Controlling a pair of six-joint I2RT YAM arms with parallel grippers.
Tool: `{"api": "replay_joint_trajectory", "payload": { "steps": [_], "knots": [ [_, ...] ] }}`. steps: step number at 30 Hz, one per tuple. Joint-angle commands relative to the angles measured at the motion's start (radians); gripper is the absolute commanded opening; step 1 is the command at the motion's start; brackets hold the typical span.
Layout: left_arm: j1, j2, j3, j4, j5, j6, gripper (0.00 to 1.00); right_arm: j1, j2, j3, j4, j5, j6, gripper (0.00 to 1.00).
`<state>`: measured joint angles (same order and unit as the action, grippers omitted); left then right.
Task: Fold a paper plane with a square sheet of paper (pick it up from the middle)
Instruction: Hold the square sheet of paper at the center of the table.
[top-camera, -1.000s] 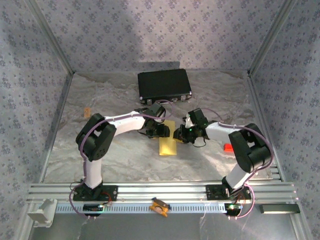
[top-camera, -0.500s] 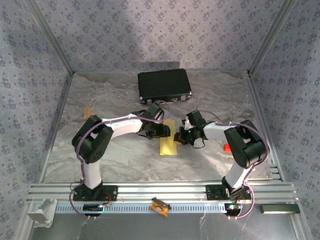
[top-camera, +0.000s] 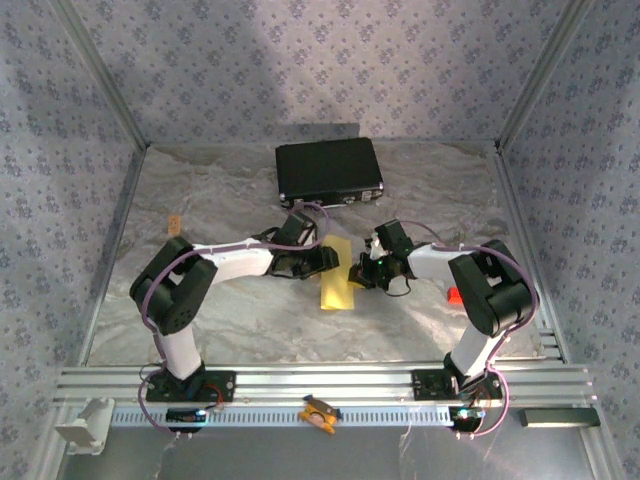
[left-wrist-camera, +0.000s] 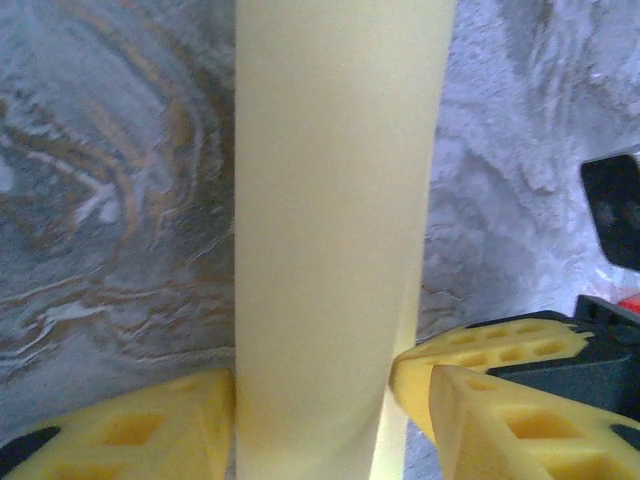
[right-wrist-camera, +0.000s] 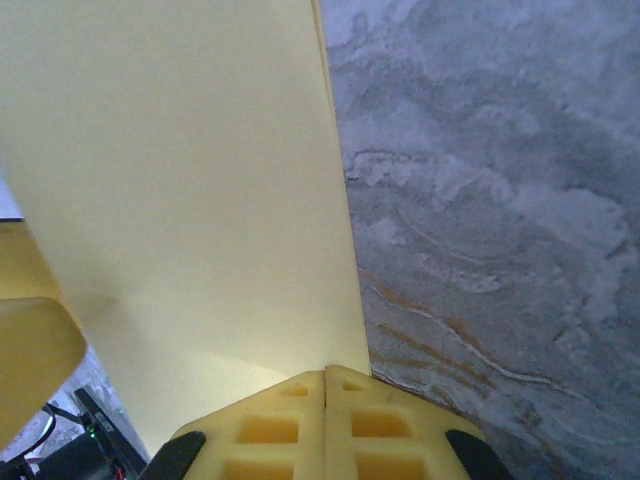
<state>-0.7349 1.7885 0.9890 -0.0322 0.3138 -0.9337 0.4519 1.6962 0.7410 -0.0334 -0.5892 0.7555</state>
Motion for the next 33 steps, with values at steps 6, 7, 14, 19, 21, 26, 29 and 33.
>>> {"api": "replay_joint_trajectory", "payload": {
  "steps": [6,7,14,19,21,26,29,33],
  "knots": [
    [-0.002,0.014,0.003,0.004,-0.006,-0.005,0.46,-0.007,0.019,-0.019,-0.012,-0.001,0.012,0.06],
    [-0.002,0.015,0.005,-0.015,-0.018,-0.002,0.46,-0.007,0.017,-0.019,-0.010,-0.003,0.011,0.06],
    [-0.003,0.035,0.025,-0.064,-0.027,0.029,0.51,-0.009,0.017,-0.012,-0.004,-0.015,0.007,0.07],
    [-0.003,0.049,0.029,-0.066,-0.022,0.033,0.49,-0.011,0.016,-0.008,-0.011,-0.013,0.001,0.07],
    [-0.006,0.049,0.029,-0.067,-0.024,0.031,0.47,-0.012,0.015,-0.004,-0.018,-0.014,-0.007,0.07],
    [-0.018,0.046,0.035,-0.084,-0.036,0.023,0.43,-0.017,-0.009,0.007,-0.022,-0.037,-0.034,0.10],
    [-0.028,0.047,0.049,-0.124,-0.068,0.016,0.42,-0.031,-0.080,0.011,-0.039,-0.025,-0.048,0.15],
    [-0.034,0.049,0.065,-0.183,-0.114,0.012,0.41,-0.090,-0.217,0.009,-0.149,0.087,-0.073,0.19]
  ]
}}
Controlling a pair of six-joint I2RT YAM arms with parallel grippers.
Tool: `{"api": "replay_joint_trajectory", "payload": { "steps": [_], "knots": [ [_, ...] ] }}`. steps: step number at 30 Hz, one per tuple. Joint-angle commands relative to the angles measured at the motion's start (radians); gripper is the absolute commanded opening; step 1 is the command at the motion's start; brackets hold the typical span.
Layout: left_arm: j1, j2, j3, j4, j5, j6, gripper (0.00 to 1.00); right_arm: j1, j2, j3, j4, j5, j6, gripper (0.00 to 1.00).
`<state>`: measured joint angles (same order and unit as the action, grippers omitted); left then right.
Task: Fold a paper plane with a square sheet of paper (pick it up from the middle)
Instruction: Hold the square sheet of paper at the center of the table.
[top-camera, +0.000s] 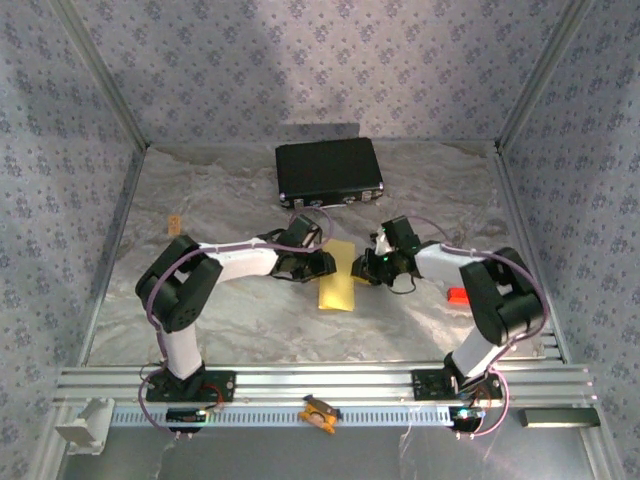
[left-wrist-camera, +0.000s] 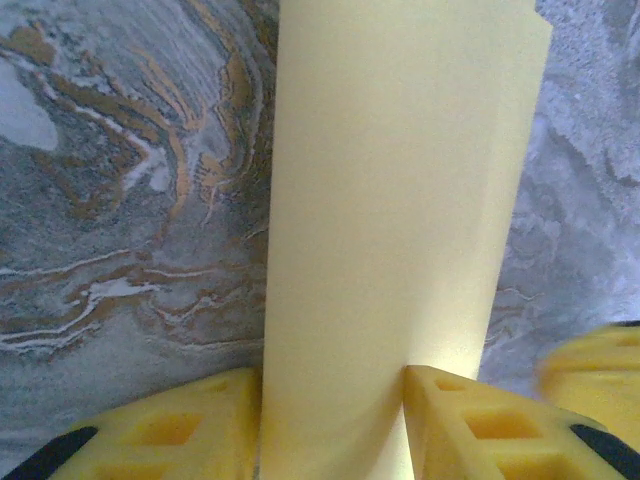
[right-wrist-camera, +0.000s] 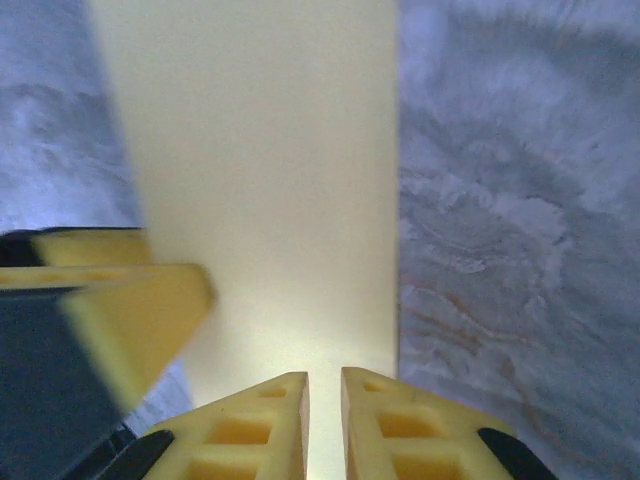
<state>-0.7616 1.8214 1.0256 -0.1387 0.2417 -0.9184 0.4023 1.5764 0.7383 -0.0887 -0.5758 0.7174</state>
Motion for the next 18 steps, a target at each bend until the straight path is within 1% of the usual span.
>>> {"api": "replay_joint_trajectory", "payload": {
  "steps": [1,3,6,8,11,18],
  "knots": [
    [-0.008,0.018,0.033,-0.084,-0.045,0.000,0.41,-0.056,-0.119,0.008,-0.113,0.085,-0.038,0.20],
    [-0.007,0.019,0.039,-0.099,-0.056,0.001,0.41,-0.096,-0.161,0.000,-0.155,0.101,-0.041,0.21],
    [-0.008,0.019,0.042,-0.114,-0.075,0.003,0.41,-0.124,-0.204,-0.009,-0.182,0.105,-0.052,0.22],
    [-0.008,0.019,0.042,-0.116,-0.079,0.004,0.41,-0.128,-0.216,-0.014,-0.189,0.102,-0.053,0.22],
    [-0.008,0.001,0.029,-0.110,-0.113,-0.008,0.39,-0.126,-0.212,-0.018,-0.180,0.093,-0.049,0.22],
    [0.001,-0.005,0.002,-0.072,-0.133,-0.046,0.42,-0.126,-0.183,-0.022,-0.156,0.068,-0.036,0.22]
  ]
}}
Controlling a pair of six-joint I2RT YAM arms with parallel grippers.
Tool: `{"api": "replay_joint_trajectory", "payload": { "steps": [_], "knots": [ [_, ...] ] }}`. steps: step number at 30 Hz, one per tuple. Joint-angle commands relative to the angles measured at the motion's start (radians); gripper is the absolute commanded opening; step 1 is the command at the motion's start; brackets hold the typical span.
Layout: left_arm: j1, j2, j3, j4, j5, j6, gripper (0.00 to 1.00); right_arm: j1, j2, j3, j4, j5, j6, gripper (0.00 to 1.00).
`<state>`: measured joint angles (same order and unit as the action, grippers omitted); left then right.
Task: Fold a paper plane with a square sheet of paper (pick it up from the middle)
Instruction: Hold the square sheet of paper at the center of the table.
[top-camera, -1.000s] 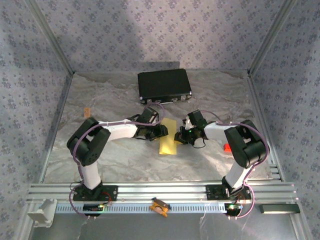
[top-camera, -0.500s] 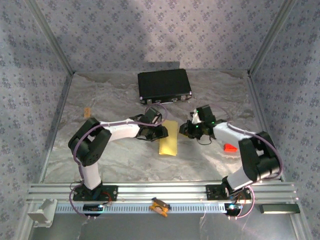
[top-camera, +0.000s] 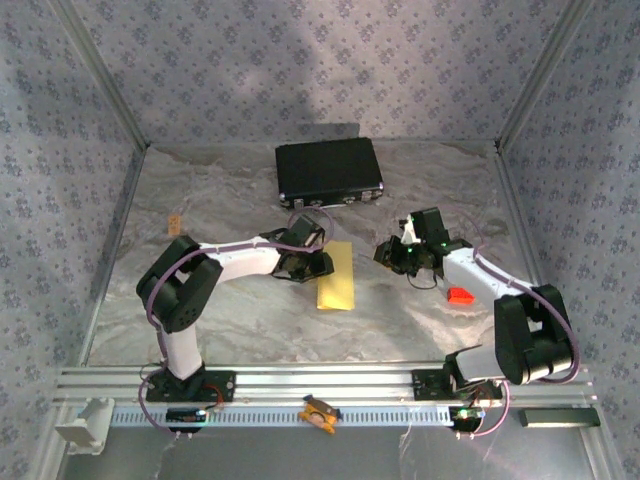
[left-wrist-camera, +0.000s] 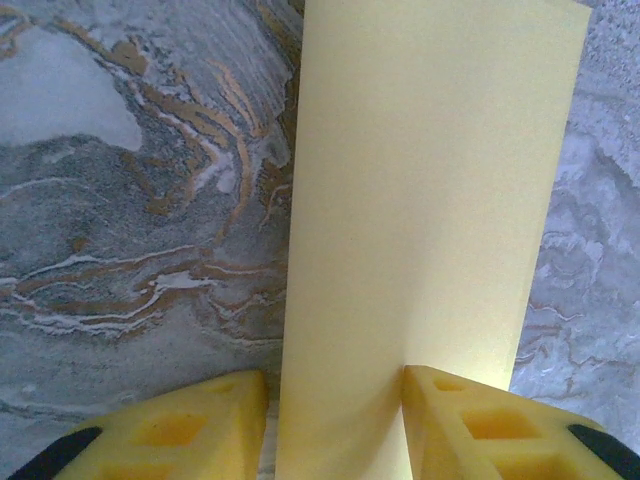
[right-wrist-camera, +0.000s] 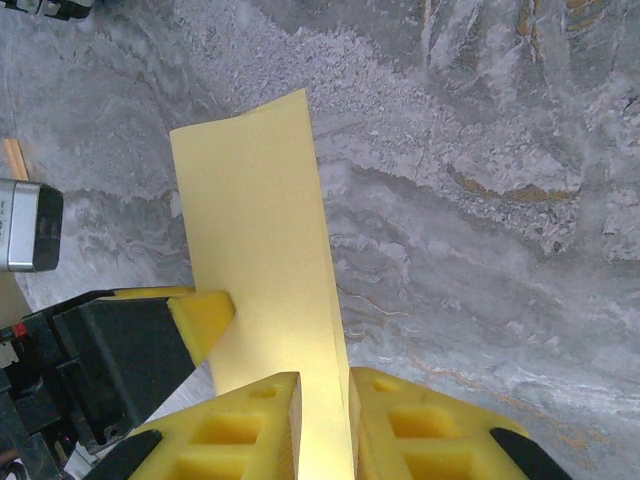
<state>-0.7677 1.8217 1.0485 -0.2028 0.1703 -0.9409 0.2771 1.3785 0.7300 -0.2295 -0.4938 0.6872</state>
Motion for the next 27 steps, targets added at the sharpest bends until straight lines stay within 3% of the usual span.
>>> {"api": "replay_joint_trajectory", "payload": {
  "steps": [1,16,27],
  "knots": [
    [0.008,-0.002,-0.021,-0.006,-0.066,-0.030,0.42,-0.001,0.016,-0.014,-0.016,-0.018,-0.006,0.22],
    [0.010,0.072,0.025,-0.085,-0.086,0.059,0.44,0.002,0.015,-0.014,-0.029,-0.027,-0.017,0.22],
    [0.006,0.088,0.034,-0.073,-0.100,0.045,0.44,0.003,0.016,-0.013,-0.033,-0.032,-0.016,0.22]
  ]
}}
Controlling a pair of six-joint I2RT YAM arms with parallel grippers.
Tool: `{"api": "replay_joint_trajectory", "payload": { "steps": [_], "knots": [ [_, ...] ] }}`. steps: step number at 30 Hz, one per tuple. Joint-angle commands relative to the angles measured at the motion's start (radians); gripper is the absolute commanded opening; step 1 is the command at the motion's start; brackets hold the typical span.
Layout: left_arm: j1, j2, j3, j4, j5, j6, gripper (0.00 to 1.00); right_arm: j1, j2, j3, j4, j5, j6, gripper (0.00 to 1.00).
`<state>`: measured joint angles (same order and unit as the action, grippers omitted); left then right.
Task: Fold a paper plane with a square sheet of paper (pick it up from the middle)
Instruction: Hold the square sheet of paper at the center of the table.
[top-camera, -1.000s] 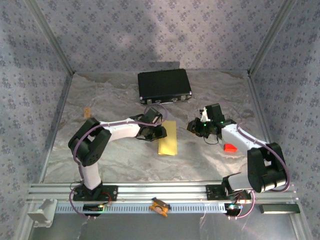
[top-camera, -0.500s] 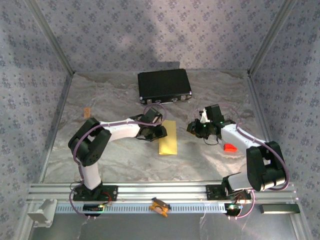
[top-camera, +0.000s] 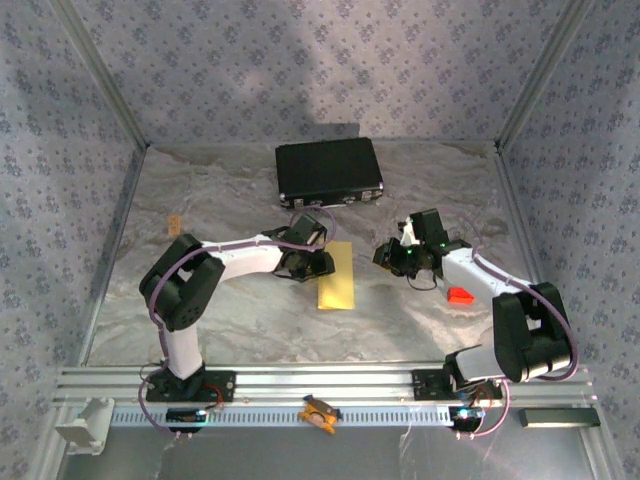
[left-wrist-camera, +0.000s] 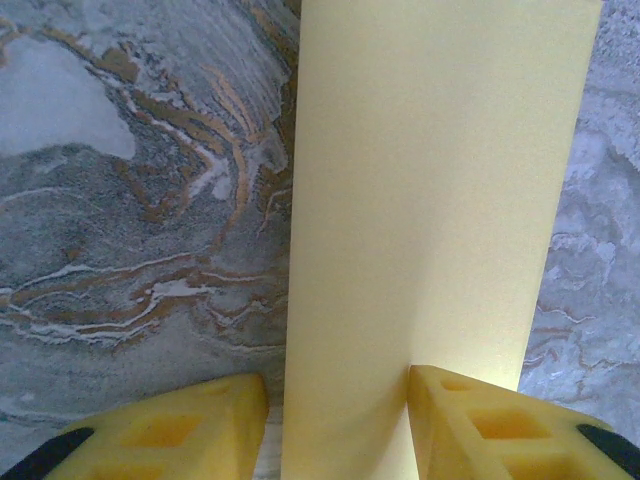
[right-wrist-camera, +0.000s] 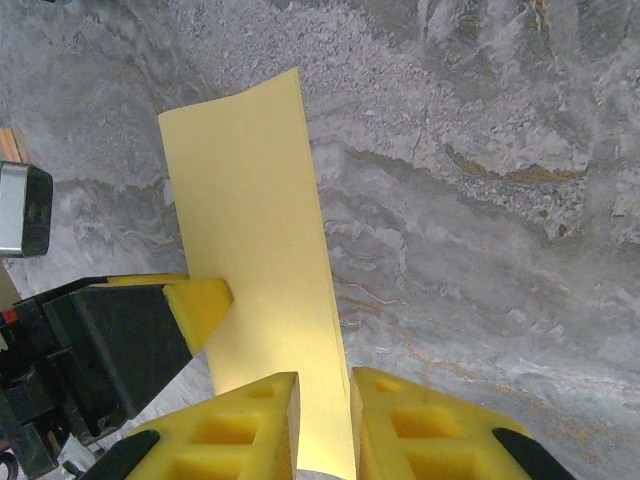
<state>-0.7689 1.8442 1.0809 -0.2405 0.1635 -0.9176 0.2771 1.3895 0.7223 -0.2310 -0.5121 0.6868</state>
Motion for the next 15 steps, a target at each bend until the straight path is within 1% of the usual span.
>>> {"api": "replay_joint_trajectory", "payload": {
  "steps": [1,10,15],
  "knots": [
    [0.007,0.068,0.004,-0.036,-0.093,0.021,0.44,0.005,0.005,-0.004,-0.031,-0.018,-0.016,0.22],
    [0.008,0.093,0.014,-0.032,-0.081,0.009,0.45,0.012,0.017,0.006,-0.029,-0.032,-0.025,0.23],
    [0.008,0.100,0.023,-0.032,-0.072,0.030,0.46,0.015,0.020,0.002,-0.027,-0.029,-0.025,0.23]
  ]
}}
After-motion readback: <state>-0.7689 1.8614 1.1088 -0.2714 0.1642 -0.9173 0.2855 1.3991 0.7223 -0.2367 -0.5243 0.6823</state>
